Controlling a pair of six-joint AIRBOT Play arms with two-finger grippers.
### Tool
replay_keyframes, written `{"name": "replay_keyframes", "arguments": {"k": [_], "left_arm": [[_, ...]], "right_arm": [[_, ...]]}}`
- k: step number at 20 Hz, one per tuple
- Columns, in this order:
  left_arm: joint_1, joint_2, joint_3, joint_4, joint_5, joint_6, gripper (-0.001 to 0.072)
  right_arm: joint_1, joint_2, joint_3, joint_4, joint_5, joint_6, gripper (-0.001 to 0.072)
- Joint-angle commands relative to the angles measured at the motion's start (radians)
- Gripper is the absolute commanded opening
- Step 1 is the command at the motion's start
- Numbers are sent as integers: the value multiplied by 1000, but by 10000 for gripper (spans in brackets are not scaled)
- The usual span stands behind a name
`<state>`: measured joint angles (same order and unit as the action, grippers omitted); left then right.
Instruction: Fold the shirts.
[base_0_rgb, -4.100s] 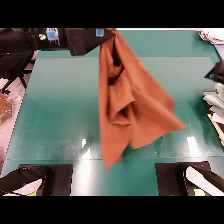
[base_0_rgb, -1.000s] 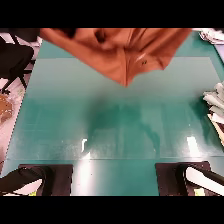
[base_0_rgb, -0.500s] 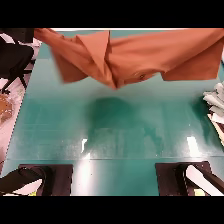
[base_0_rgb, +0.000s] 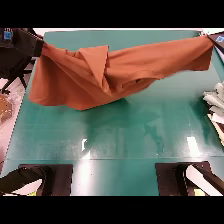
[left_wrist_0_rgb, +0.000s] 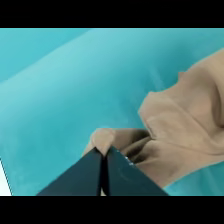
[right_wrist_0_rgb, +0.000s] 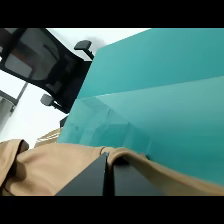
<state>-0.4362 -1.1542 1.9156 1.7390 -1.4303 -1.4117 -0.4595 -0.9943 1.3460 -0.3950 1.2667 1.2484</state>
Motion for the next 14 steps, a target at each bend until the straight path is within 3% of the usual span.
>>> {"name": "replay_keyframes", "arguments": {"k": [1,4,6,8,11,14], "left_arm": [[0,-1,-7,-14,-101,-45,23],[0,0,-16,-90,-238,-141,23],[0,-1,-73,-159,-260,-191,23],[0,-1,-172,-204,-221,-228,22],[-3,0,-323,-253,-132,-249,22],[-3,-1,-473,-384,-88,-266,22]], "right_arm": [[1,-42,-4,1,26,-1,15],[1,-100,-4,1,69,0,16],[1,-136,-5,-1,90,0,16],[1,-161,-5,-57,94,15,15],[6,-178,-6,-267,116,93,16],[6,-154,-67,-391,130,153,16]]}}
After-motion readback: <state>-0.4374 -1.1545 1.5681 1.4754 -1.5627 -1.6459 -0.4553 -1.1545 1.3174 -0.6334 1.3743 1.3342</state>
